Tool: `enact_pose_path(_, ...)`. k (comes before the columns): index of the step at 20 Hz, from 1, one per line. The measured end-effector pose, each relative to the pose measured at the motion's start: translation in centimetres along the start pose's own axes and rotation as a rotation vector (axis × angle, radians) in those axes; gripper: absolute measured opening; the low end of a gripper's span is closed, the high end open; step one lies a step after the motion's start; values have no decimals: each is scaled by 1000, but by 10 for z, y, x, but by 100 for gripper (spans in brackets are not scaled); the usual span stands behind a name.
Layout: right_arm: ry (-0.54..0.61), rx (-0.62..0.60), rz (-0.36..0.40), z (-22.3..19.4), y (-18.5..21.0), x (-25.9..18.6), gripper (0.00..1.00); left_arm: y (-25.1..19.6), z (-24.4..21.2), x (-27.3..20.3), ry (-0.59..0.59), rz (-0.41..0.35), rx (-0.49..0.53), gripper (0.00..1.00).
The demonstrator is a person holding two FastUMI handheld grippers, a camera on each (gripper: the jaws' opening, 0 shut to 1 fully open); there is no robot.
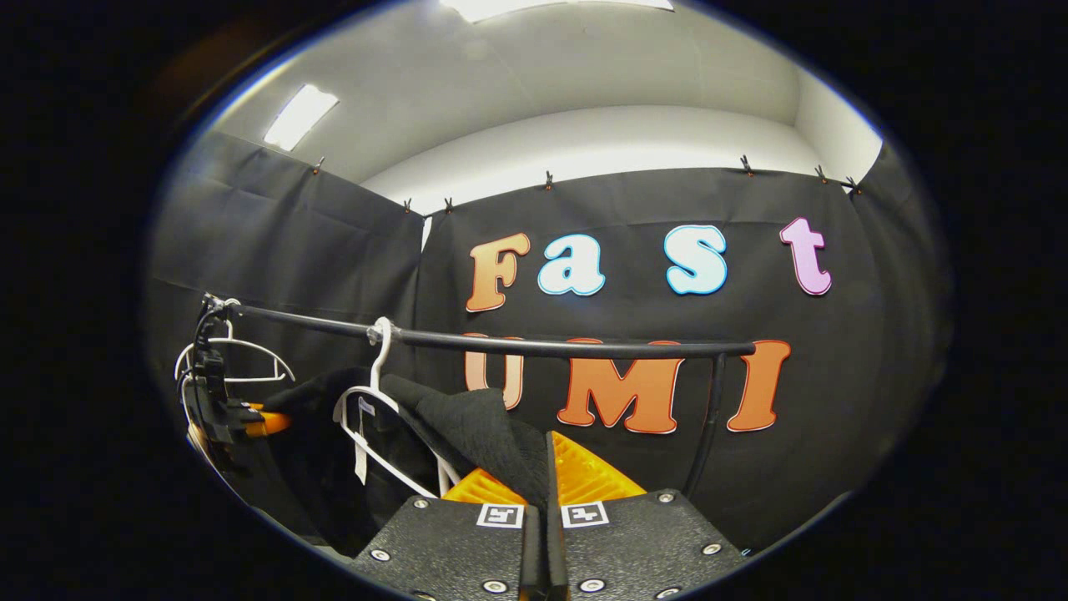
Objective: Grasp the clothes on the hanger with both hands and then place them into the laundry hamper below.
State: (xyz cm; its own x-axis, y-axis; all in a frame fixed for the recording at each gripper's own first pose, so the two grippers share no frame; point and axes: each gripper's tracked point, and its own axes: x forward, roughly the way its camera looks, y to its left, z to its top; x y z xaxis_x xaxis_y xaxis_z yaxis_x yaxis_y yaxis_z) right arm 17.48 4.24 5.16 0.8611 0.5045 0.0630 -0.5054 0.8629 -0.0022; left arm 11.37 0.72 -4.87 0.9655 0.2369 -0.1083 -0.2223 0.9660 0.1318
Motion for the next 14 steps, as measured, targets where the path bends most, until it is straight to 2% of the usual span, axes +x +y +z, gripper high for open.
enact_pose_path(9,97,114,7,-49,-32,34,2,20,18,9,-19,7,45,7)
enact_pose_path(11,101,161,28,-61,-34,40,2,23,17,16,-15,9,44,7)
enact_pose_path(14,67,241,98,-68,-31,50,2,30,17,28,-11,21,36,7)
